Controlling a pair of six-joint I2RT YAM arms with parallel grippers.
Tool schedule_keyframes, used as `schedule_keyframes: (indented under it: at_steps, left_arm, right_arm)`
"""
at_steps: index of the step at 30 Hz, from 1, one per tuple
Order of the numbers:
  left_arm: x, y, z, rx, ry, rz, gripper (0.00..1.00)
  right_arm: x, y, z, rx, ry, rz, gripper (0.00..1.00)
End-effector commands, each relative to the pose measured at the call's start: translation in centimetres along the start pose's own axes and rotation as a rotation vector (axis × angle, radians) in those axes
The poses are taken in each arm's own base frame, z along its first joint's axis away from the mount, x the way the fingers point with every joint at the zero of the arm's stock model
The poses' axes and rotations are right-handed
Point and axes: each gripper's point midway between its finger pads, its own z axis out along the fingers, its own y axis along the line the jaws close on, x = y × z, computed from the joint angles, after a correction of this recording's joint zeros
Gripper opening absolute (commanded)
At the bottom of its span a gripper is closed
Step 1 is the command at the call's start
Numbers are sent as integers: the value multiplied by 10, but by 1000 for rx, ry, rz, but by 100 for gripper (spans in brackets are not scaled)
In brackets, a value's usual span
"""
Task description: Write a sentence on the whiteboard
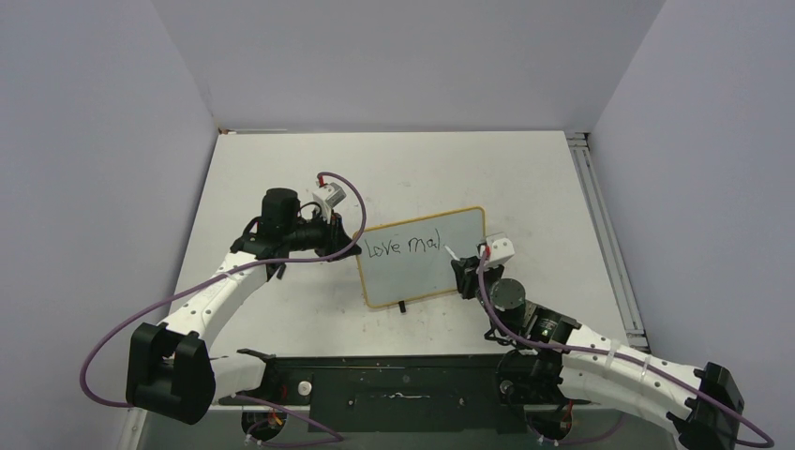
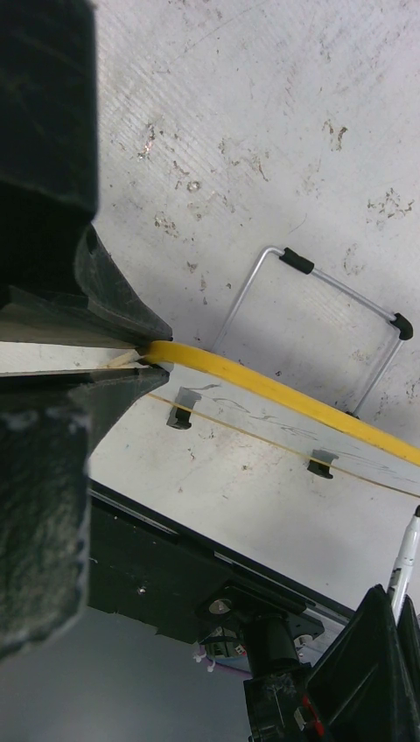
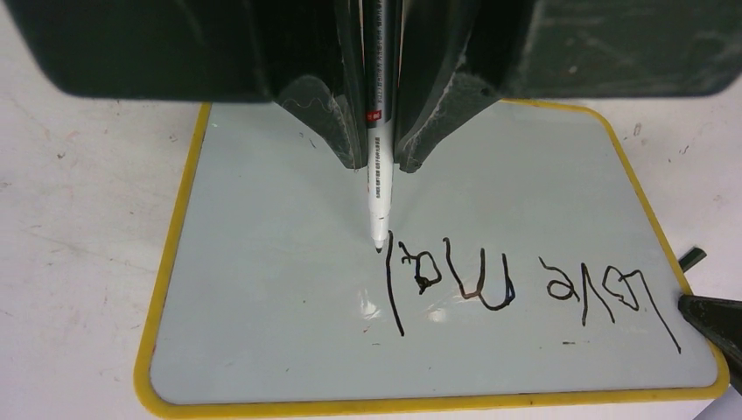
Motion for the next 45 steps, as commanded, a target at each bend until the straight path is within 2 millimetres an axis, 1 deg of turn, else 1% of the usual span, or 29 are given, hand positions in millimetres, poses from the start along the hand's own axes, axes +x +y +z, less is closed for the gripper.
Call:
schedule_keyframes:
  at_steps: [1, 9, 14, 22, 28, 36, 39, 45]
  left_arm:
    - [-12, 0, -3, -18, -19, 35, 0]
    - [-12, 0, -2, -19, -18, 35, 0]
    - [-12, 0, -2, -17, -17, 34, 0]
    - [-13, 0, -2, -16, -18, 35, 0]
    - [-13, -1, -3, -14, -20, 37, 0]
    - [-14, -1, -3, -14, -22, 39, 0]
    - [-14, -1, -3, -15, -24, 41, 0]
    - [-13, -1, -3, -15, -23, 40, 0]
  right_arm:
    - [-29, -2, 3, 35, -98, 11, 5]
    - [-37, 1, 9, 37, -134, -2, 5]
    - [-36, 2, 12, 43, -134, -11, 5]
    - [-25, 0, 16, 56, -106, -32, 5]
    - [-15, 4, 17, 35, -78, -21, 5]
    - [-4, 11, 12, 16, -50, -16, 5]
    - [-2, 11, 11, 22, -47, -16, 5]
    - [-6, 6, 9, 48, -64, -9, 5]
